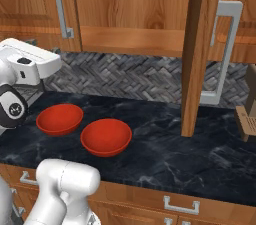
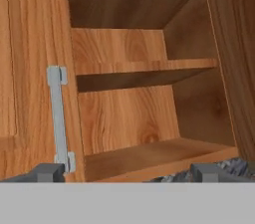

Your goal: Open the cabinet. Pick the bowls from the counter and place them in the cabinet. Then close the cabinet.

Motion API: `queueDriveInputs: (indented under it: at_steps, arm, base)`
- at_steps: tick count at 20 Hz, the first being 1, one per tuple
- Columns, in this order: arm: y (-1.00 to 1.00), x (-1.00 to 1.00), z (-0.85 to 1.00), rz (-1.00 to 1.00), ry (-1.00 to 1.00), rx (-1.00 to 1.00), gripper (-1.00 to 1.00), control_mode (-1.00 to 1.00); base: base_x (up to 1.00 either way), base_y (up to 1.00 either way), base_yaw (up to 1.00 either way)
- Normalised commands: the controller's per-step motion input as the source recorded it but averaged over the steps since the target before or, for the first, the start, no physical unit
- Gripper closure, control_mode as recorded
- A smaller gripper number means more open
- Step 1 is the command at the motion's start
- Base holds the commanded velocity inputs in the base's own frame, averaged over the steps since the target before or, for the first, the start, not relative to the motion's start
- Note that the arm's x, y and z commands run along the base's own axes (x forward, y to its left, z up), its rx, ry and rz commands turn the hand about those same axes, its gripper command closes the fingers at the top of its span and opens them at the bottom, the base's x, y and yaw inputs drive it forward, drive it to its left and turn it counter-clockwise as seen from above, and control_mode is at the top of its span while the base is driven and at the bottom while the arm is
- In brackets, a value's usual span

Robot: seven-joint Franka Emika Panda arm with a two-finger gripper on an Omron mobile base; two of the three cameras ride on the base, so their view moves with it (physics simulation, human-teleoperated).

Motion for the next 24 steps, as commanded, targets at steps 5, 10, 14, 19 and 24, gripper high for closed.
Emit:
queueDriveInputs:
  at_steps: [5,10,14,19,24]
  arm:
    - [0.23,0.19,-0.02,0.06,-0.04,0.01,-1.00,-1.00]
    - [0.27,0.24,0.00,0.08,-0.05,-0.04,-1.00,-1.00]
    - [0.28,0.35,0.00,0.08,-0.03,-0.01,-1.00,-1.00]
    - [0.08,0.34,0.04,0.04,0.00,-0.03,-1.00,-1.00]
    - [0.00,0.39,0.00,0.01,0.00,0.00,-1.00,-1.00]
  base:
    - [0.00,0.00,0.00]
    - [0.00,0.00,0.00]
    - [0.00,0.00,0.00]
    - [0.00,0.00,0.00]
    - [0.00,0.00,0.00]
